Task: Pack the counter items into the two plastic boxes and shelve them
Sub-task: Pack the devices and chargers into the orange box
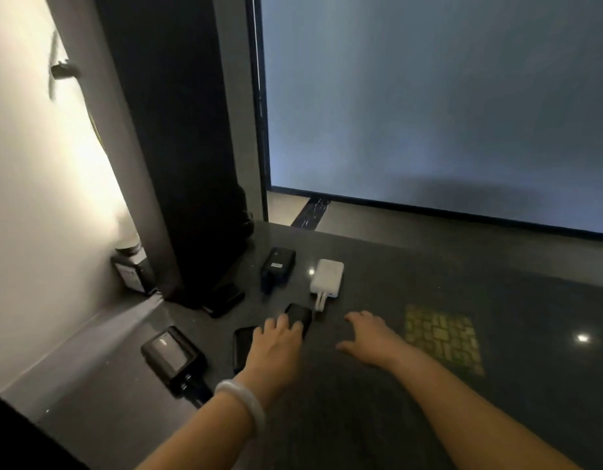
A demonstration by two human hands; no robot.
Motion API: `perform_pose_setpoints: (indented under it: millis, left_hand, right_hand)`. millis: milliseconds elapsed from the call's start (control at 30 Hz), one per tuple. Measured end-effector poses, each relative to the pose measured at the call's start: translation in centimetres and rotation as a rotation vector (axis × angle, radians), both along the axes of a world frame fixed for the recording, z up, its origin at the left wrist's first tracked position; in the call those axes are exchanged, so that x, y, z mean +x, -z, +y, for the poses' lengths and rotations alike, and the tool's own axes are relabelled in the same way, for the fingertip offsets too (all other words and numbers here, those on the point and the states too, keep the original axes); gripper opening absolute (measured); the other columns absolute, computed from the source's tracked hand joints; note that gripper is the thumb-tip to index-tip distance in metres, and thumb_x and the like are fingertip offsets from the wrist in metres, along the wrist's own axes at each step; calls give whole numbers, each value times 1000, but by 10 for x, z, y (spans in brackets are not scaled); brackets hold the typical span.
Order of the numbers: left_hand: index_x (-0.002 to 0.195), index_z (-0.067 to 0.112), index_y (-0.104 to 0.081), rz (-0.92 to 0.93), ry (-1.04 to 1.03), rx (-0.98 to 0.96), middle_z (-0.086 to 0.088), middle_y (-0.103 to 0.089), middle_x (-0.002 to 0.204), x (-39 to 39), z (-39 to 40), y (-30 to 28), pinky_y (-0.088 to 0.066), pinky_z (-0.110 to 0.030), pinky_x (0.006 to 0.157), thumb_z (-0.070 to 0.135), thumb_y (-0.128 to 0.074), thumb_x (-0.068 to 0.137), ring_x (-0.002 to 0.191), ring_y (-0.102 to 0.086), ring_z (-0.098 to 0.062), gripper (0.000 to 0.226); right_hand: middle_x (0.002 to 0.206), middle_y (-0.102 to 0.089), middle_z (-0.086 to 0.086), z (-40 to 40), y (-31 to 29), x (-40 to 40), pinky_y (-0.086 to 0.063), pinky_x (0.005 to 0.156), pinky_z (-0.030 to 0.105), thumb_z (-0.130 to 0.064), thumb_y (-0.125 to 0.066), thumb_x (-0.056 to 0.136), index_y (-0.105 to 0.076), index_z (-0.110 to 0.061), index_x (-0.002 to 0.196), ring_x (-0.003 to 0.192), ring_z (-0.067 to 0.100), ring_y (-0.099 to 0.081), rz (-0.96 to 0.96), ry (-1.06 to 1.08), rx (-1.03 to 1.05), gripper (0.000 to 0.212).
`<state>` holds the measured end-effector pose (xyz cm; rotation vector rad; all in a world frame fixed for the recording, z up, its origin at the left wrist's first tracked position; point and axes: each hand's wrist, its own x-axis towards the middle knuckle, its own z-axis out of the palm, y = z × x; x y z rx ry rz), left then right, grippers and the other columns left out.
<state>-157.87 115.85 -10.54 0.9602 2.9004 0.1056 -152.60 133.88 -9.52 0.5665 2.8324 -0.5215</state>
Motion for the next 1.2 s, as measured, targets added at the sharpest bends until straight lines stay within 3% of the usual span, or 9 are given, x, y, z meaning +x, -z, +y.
perform_pose_setpoints:
  millis: [300, 567, 667, 800, 1033, 1200]
  left_hand:
    - [142, 24, -35, -96, -137, 101, -4, -36, 140, -69, 14, 18, -35, -42, 105, 44, -65, 85, 128, -37, -26, 68]
    - [143, 19, -30, -8, -226, 139, -6, -32, 142, -132, 45, 42, -36, -41, 103, 53, -58, 87, 127, -37, -27, 71]
    - [144, 18, -29, 63, -280, 162, -8, -30, 144, -154, 56, 49, -33, -43, 105, 56, -56, 87, 129, -32, -28, 74]
    - [141, 15, -33, 210, -375, 185, -10, -34, 140, -187, 67, 48, -31, -41, 104, 65, -52, 84, 125, -34, -28, 79]
    - [148, 3, -16, -118, -529, 231, -20, -29, 146, -237, 87, 56, -30, -45, 107, 71, -54, 80, 133, -31, -36, 103]
    - [147, -3, -18, -18, -530, 100, -19, -32, 143, -247, 98, 70, -35, -43, 103, 78, -53, 74, 129, -35, -33, 114]
  right_hand:
    - [137, -42, 16, 22, 15, -103, -42, 101, 40, -52, -69, 80, -38, -8, 140, 124, 33, -44, 120, 239, -223, 80]
    - [149, -26, 19, 38, 39, -193, -32, 108, 46, -69, -69, 69, -8, -1, 150, 136, 35, -28, 121, 433, -211, 122]
    - [150, -22, 20, 38, 53, -206, -28, 111, 43, -74, -66, 67, -4, 3, 149, 137, 35, -25, 137, 478, -132, 129]
    - [150, -22, 20, 38, 69, -210, -26, 112, 42, -63, -69, 73, -5, 4, 149, 137, 35, -25, 206, 467, -91, 120]
    - [149, -23, 16, 46, 72, -209, -26, 110, 42, -56, -69, 74, -5, -2, 151, 134, 34, -25, 198, 339, -52, 112]
    - [149, -23, 15, 51, 74, -207, -24, 112, 43, -54, -69, 74, -6, -4, 151, 135, 33, -25, 162, 311, -42, 111]
